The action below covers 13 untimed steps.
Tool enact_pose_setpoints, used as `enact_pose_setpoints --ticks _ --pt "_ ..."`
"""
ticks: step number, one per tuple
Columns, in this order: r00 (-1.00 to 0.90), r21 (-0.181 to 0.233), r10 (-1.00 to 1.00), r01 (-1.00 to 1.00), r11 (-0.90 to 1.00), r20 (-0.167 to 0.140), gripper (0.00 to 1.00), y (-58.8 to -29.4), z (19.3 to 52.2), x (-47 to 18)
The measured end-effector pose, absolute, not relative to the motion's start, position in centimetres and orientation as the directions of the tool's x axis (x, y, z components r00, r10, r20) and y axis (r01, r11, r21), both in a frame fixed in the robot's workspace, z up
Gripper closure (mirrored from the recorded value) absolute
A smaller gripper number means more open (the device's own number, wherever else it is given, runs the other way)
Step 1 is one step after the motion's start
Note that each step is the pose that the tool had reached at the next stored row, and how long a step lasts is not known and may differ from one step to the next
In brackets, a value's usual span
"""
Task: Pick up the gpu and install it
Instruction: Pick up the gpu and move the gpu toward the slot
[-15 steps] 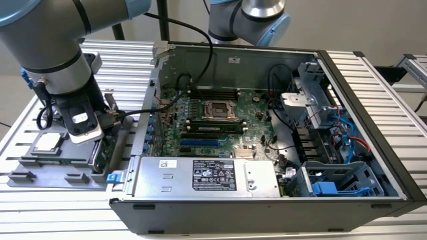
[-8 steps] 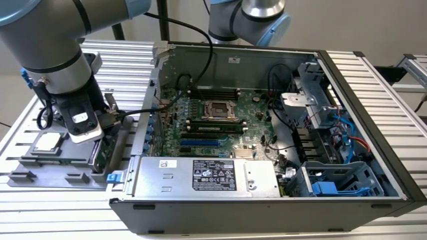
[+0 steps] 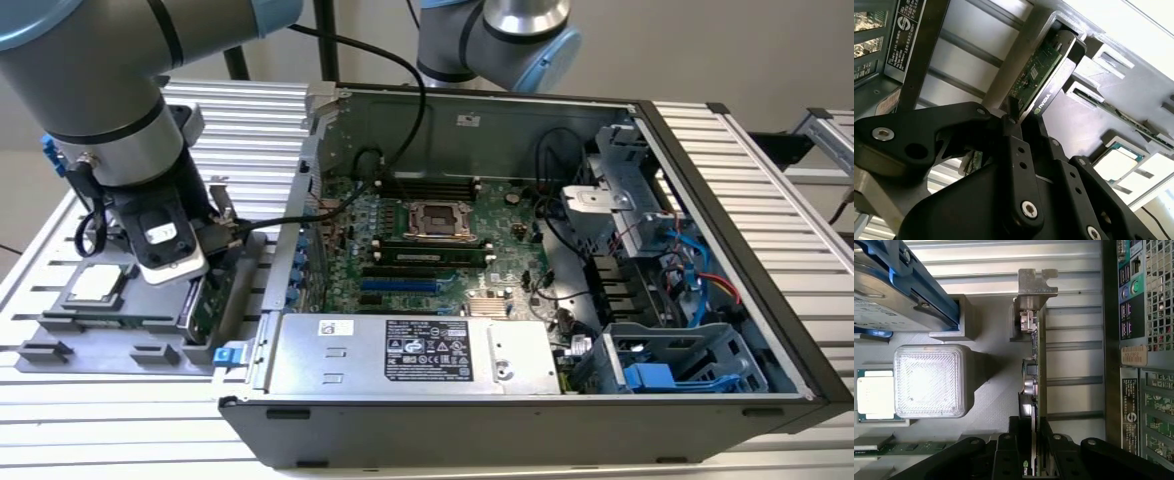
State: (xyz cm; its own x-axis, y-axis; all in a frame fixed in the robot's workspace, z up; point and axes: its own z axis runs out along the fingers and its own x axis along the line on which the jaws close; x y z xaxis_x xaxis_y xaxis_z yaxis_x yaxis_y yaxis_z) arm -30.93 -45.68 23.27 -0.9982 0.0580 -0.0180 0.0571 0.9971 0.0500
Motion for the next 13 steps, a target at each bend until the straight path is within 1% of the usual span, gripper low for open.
enact_pose_setpoints --ticks 13 --pt "-0.998 0.051 0.058 0.057 0.997 -0.018 1.0 -45.7 24.3 -30.9"
